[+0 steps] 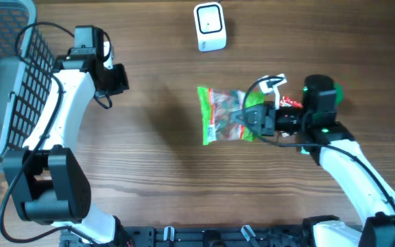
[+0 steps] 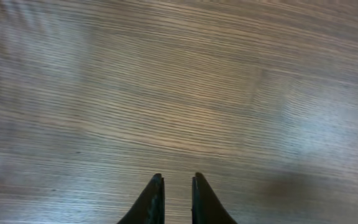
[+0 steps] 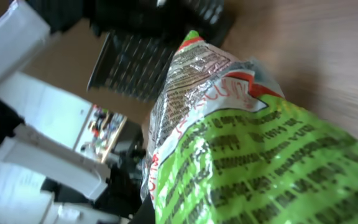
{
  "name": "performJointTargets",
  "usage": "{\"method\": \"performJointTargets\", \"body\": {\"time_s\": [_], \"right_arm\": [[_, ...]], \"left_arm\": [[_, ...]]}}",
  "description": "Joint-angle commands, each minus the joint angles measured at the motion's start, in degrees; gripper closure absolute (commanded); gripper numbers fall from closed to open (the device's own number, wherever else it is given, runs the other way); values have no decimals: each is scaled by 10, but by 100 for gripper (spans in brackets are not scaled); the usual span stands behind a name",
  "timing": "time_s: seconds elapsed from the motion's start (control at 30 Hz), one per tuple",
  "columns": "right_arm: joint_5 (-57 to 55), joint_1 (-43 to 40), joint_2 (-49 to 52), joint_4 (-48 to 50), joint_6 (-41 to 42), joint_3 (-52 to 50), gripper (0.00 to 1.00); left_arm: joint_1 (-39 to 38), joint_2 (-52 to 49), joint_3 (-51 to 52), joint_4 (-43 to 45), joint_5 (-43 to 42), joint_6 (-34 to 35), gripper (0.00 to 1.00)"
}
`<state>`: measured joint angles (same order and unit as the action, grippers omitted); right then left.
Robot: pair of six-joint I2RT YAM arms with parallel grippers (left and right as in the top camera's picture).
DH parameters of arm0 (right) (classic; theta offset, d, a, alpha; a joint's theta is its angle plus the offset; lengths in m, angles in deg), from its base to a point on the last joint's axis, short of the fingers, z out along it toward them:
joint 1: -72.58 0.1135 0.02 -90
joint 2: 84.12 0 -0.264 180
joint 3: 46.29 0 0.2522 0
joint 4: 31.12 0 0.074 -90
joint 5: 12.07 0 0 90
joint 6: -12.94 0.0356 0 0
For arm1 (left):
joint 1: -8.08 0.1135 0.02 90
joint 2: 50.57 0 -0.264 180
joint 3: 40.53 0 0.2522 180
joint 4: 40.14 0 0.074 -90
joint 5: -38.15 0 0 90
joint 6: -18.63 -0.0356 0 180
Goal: Scan the item barcode
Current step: 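Pull the Haribo bag right with the right gripper, retract left arm, then raise the Haribo bag with the right gripper to the white scanner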
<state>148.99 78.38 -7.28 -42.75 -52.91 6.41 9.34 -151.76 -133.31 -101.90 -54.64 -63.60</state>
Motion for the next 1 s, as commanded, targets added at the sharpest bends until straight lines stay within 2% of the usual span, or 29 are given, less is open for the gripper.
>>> {"method": "performJointTargets", "body": {"time_s": [0.0,0.1,0.17,0.2,0.23,0.27,0.33,0.47,0.57,0.73,0.83,0.97], "right_arm": [[20,-26,-42,-44,-38,20,96],[7,-21,-49,-68,-49,20,96],[-17,-17,-49,-84,-66,20,96],[-37,-16,-49,-99,-78,22,96],[-55,-16,-49,-115,-93,26,96],[-71,-16,-49,-132,-112,31,96],[-107,-16,-49,-179,-159,49,96],[-267,-14,-47,-328,-240,123,96],[-336,-3,-34,-440,-304,219,96],[-462,34,12,-601,-367,401,96],[-553,61,38,-654,-402,492,96],[-627,104,57,-645,-465,567,96]], "left_arm": [[26,2,-5,-1,12,-12,82],[36,2,-5,0,12,0,79],[38,2,-5,0,12,2,67],[38,2,-5,0,12,2,52],[38,2,-5,0,12,2,21],[38,2,-5,0,14,1,0],[38,2,-5,-6,16,1,0],[38,2,-5,-6,16,1,0],[38,2,-5,-6,16,1,0],[38,2,-5,-6,16,1,0],[38,2,-5,-6,16,1,0],[38,2,-5,-6,16,1,0]]}}
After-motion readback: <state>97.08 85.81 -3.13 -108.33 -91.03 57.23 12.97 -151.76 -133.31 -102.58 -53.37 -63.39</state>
